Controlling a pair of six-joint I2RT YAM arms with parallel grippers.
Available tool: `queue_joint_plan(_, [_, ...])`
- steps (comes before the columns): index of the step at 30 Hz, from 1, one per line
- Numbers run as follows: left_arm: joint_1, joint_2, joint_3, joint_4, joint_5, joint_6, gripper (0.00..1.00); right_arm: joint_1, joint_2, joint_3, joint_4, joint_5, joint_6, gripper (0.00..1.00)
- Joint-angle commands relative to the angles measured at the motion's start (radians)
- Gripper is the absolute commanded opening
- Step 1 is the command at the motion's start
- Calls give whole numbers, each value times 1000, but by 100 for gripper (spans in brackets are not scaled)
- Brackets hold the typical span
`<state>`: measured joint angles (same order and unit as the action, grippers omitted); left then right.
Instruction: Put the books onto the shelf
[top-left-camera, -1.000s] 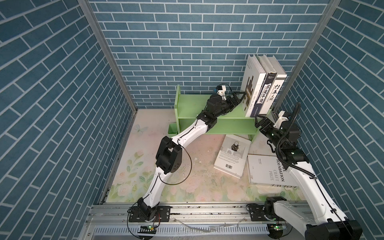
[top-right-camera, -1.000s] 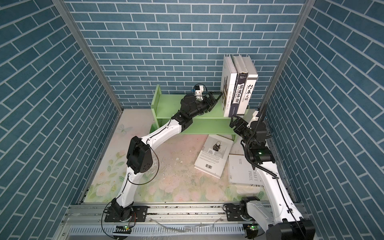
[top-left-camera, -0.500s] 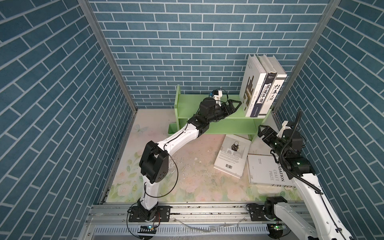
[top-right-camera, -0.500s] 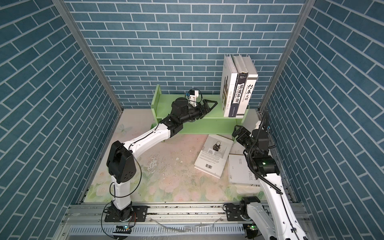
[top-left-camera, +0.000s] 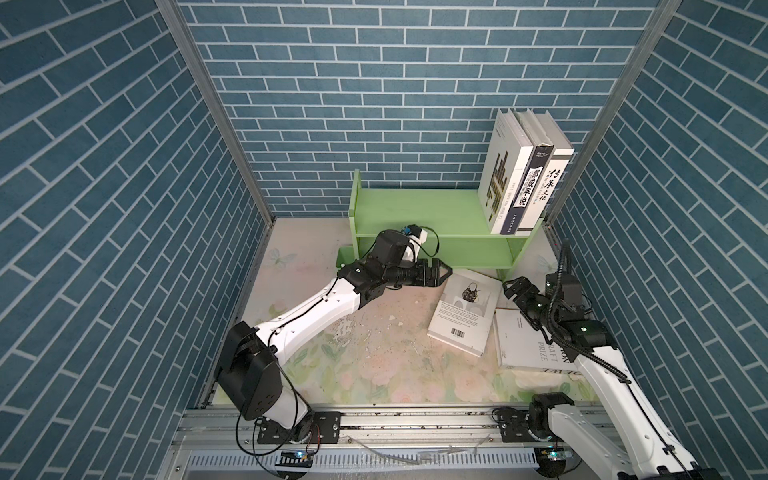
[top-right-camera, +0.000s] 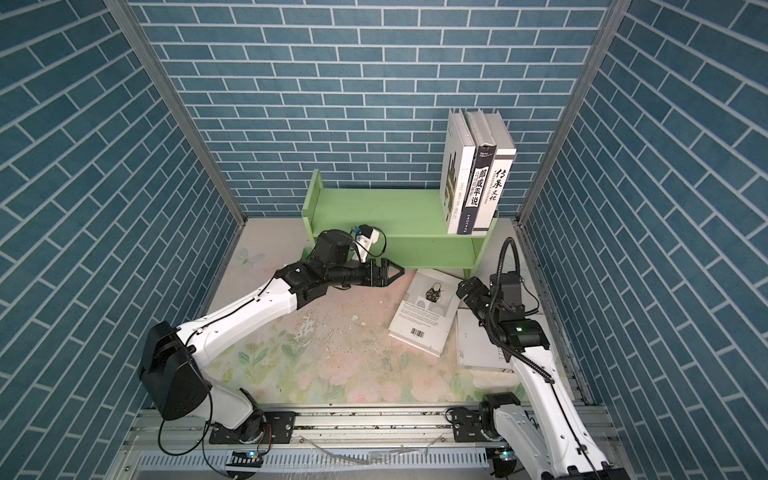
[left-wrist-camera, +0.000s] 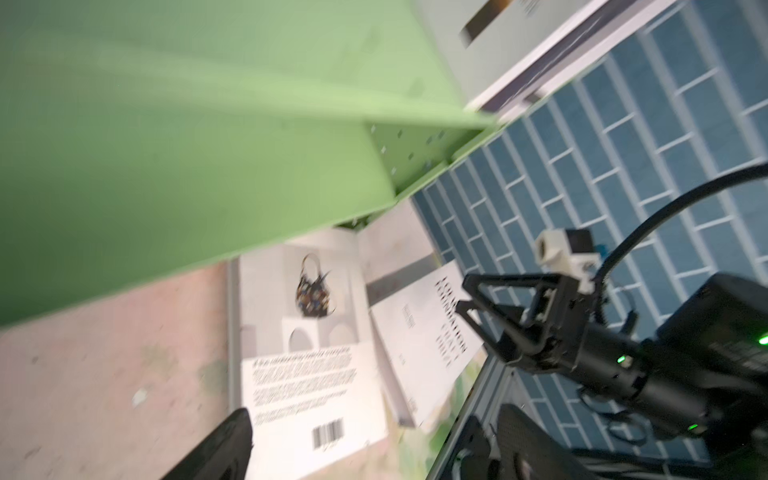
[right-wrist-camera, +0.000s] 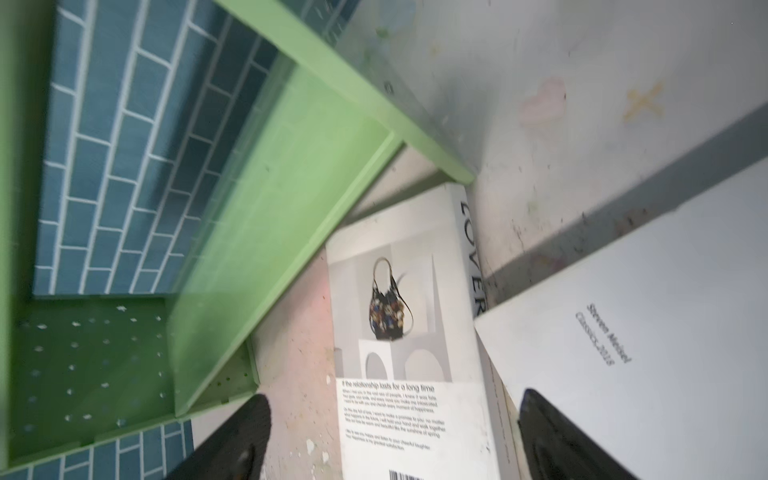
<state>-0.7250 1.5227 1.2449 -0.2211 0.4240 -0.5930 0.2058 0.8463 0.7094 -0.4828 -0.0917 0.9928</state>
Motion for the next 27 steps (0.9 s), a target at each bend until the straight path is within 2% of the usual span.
queue_joint_plan(1, [-8, -9, -52, -172, -3, 126, 92, 76, 5, -41, -20, -2, 91, 95])
queue_joint_plan(4, [-14, 7, -97, -197, -23, 151, 90, 154, 21, -84, 24, 53, 134, 96])
queue_joint_plan(8, [-20, 40, -155, -132, -27, 112, 86, 229, 55, -111, 54, 103, 160, 96])
queue_joint_plan(20, [-52, 174, -163, -26, -65, 65, 78, 295, 183, -172, 141, 136, 213, 93])
queue_joint_plan(27, [-80, 243, -142, 34, -70, 36, 77, 328, 279, -165, 177, 126, 223, 93])
